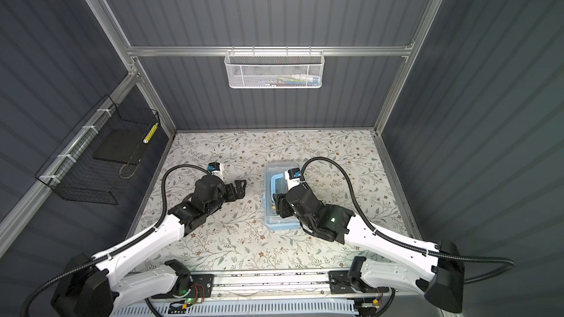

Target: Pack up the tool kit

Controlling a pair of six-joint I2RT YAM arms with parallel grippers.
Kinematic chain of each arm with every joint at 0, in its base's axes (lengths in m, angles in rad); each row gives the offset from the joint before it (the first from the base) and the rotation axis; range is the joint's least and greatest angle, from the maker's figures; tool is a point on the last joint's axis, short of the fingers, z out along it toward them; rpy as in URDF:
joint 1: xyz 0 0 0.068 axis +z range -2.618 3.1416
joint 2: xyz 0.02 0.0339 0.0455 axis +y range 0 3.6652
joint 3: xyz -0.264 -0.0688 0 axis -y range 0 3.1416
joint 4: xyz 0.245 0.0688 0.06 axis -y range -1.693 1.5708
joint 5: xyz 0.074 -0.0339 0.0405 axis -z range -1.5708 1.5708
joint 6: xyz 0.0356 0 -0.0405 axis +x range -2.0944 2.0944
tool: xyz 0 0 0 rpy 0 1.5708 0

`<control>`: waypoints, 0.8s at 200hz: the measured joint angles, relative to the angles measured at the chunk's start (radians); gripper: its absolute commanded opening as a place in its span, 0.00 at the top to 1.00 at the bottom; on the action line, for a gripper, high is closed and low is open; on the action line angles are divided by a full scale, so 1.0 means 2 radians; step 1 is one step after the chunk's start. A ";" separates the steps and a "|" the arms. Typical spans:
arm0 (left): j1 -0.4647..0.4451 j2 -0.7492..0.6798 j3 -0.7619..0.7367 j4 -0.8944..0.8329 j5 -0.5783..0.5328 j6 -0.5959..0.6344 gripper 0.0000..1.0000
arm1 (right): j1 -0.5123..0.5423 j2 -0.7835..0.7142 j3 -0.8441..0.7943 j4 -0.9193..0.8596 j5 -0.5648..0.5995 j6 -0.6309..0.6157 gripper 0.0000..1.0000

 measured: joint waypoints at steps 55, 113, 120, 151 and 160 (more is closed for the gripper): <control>0.003 0.031 0.036 -0.020 0.014 0.008 0.00 | -0.022 0.010 -0.009 0.016 -0.013 -0.020 0.20; -0.030 0.021 -0.055 0.002 -0.002 0.008 0.01 | -0.039 0.000 -0.041 0.034 -0.048 -0.007 0.18; -0.042 0.021 -0.067 0.007 -0.008 0.008 0.01 | -0.039 0.000 -0.041 0.034 -0.050 -0.005 0.18; -0.091 0.023 -0.103 0.034 -0.046 0.007 0.01 | -0.040 -0.001 -0.044 0.041 -0.050 -0.003 0.18; -0.103 0.027 -0.111 0.047 -0.059 0.007 0.01 | -0.041 -0.002 -0.047 0.043 -0.051 -0.003 0.18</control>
